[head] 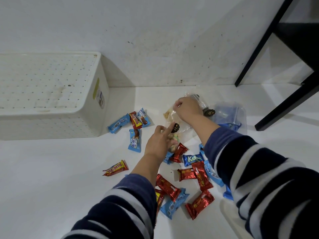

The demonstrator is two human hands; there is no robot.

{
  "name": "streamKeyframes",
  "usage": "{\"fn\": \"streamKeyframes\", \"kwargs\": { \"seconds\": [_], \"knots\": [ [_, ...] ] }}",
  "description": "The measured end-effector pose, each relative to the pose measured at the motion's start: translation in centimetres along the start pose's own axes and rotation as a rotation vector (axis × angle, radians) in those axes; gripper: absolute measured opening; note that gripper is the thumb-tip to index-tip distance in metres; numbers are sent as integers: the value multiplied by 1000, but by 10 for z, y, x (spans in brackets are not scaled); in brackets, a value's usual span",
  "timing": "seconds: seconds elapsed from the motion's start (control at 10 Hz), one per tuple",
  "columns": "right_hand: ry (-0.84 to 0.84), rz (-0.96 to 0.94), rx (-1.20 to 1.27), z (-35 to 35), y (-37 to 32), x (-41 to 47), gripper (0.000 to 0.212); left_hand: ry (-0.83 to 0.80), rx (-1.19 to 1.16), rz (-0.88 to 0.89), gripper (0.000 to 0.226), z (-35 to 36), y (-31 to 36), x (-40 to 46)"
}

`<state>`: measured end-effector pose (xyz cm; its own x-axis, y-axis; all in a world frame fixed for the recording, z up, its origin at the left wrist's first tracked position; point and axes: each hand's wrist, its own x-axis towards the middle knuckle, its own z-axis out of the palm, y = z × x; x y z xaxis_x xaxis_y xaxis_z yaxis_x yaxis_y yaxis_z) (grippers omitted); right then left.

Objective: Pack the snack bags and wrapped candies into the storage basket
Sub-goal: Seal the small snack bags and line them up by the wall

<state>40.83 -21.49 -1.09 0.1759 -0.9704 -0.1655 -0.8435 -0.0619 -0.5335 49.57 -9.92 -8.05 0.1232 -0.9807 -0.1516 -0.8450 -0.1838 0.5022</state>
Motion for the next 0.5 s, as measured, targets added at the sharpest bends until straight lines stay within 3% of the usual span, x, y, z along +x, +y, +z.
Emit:
{"fn": "streamKeyframes", "kwargs": {
  "seconds": [0.1,0.2,0.3,0.4,0.5],
  "knots": [
    [-116,-2,84,-12,4,4,26,-8,3,-6,80,-2,1,1],
    [-204,31,33,-34,11,4,14,-26,18,-30,87,-1,0,2],
    [-271,121,-3,-46,21,-3,22,6,-61,-63,80,2,-1,3],
    [-251,109,-17,-45,30,-9,30,68,-200,-53,59,7,-1,4],
    [-139,61,-27,-40,29,-15,27,115,-233,-61,54,4,4,3]
  ]
}}
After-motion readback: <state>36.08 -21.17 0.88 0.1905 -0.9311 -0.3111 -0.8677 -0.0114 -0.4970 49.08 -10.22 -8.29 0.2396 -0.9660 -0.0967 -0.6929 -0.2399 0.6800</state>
